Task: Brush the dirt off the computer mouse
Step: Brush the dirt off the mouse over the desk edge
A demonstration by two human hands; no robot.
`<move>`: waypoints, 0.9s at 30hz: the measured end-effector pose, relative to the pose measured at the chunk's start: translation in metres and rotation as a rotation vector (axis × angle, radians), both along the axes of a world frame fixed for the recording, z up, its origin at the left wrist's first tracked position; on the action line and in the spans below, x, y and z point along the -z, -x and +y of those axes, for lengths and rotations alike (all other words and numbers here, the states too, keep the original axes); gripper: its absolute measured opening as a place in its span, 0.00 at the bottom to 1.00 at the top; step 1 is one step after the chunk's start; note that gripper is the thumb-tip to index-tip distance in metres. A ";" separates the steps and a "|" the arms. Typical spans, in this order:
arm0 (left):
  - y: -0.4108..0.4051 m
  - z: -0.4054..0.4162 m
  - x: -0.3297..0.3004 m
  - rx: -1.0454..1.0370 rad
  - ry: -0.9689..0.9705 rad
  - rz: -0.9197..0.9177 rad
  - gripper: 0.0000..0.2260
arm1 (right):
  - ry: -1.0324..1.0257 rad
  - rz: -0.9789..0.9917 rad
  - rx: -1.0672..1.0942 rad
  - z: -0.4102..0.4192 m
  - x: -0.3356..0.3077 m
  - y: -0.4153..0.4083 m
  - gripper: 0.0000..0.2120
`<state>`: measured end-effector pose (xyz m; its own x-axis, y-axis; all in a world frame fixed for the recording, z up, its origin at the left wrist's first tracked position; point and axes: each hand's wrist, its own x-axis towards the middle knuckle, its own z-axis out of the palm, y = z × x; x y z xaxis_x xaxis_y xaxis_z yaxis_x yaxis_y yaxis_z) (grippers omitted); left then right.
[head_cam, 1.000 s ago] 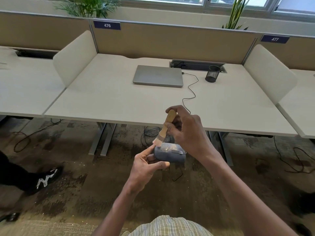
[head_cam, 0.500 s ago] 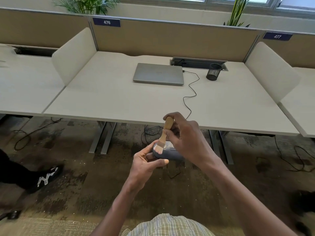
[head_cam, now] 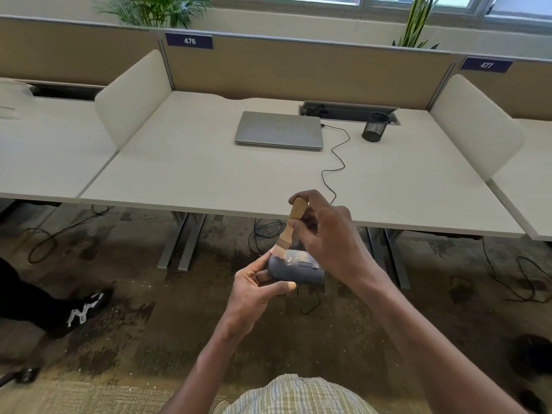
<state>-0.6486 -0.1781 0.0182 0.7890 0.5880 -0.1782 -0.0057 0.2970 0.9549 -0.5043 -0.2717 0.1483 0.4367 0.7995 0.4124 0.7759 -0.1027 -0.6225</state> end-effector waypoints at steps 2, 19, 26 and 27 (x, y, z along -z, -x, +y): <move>0.000 0.000 -0.001 0.004 -0.006 -0.006 0.35 | -0.025 0.037 -0.002 -0.007 0.000 -0.001 0.17; 0.000 -0.001 0.003 0.006 0.000 -0.004 0.36 | 0.050 -0.016 -0.049 -0.021 0.000 -0.006 0.16; -0.003 0.000 -0.002 0.007 -0.022 0.008 0.34 | 0.029 -0.001 -0.059 -0.006 -0.001 -0.002 0.17; -0.003 -0.001 -0.001 0.008 -0.025 0.009 0.35 | 0.032 -0.003 -0.049 -0.002 0.001 0.000 0.17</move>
<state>-0.6456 -0.1787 0.0192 0.7925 0.5857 -0.1702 0.0050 0.2729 0.9620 -0.5039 -0.2737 0.1473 0.3957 0.8325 0.3876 0.7824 -0.0847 -0.6170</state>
